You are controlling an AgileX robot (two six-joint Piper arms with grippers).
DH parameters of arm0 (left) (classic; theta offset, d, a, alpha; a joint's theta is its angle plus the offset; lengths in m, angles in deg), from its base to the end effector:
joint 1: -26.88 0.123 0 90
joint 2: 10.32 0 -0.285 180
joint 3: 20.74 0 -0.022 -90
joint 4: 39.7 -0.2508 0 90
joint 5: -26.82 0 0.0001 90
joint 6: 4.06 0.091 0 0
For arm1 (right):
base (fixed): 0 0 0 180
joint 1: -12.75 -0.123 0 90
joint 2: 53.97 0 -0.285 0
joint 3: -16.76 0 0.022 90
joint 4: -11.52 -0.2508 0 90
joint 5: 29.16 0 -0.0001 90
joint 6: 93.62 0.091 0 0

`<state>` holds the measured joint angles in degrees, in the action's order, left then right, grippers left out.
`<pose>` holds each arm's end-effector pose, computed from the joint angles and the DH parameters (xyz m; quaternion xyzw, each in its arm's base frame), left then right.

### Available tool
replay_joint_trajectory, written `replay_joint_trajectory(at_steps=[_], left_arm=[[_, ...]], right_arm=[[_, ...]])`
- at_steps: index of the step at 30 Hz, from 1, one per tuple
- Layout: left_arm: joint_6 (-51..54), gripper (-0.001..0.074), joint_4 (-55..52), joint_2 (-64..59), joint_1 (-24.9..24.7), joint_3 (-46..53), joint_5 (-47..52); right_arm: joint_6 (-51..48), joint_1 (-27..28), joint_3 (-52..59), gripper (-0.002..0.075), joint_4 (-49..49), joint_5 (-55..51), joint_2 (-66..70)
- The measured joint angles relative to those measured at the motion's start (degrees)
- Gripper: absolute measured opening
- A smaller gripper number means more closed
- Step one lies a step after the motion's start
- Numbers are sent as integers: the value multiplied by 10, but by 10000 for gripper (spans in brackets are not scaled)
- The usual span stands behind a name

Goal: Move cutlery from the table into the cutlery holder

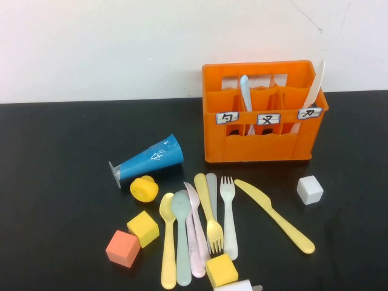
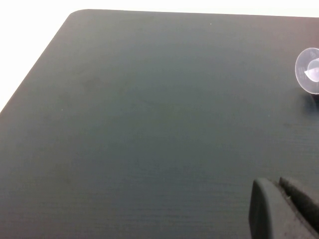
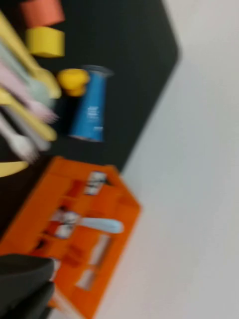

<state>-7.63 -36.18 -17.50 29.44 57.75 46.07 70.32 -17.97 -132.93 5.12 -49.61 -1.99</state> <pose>0.0536 0.0005 0.1760 -0.0592 0.7905 -0.0311 0.6088 0.1347 0.0842 0.3830 -0.2833 0.7273 0.1270 0.6121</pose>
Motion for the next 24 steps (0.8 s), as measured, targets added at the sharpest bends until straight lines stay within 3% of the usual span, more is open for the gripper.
replay_joint_trajectory(at_steps=[3, 7, 19, 24], left_arm=[[0, -1, 0, 0, 0, 0, 0], [0, -1, 0, 0, 0, 0, 0], [-1, -1, 0, 0, 0, 0, 0], [-1, -1, 0, 0, 0, 0, 0]], right_arm=[[-10, 0, 5, -1, 21, -75, -50], [-14, 0, 46, -1, 35, -85, -114], [-15, 4, 303, -1, 49, 86, -272], [-15, 89, 384, -1, 42, 117, -329]])
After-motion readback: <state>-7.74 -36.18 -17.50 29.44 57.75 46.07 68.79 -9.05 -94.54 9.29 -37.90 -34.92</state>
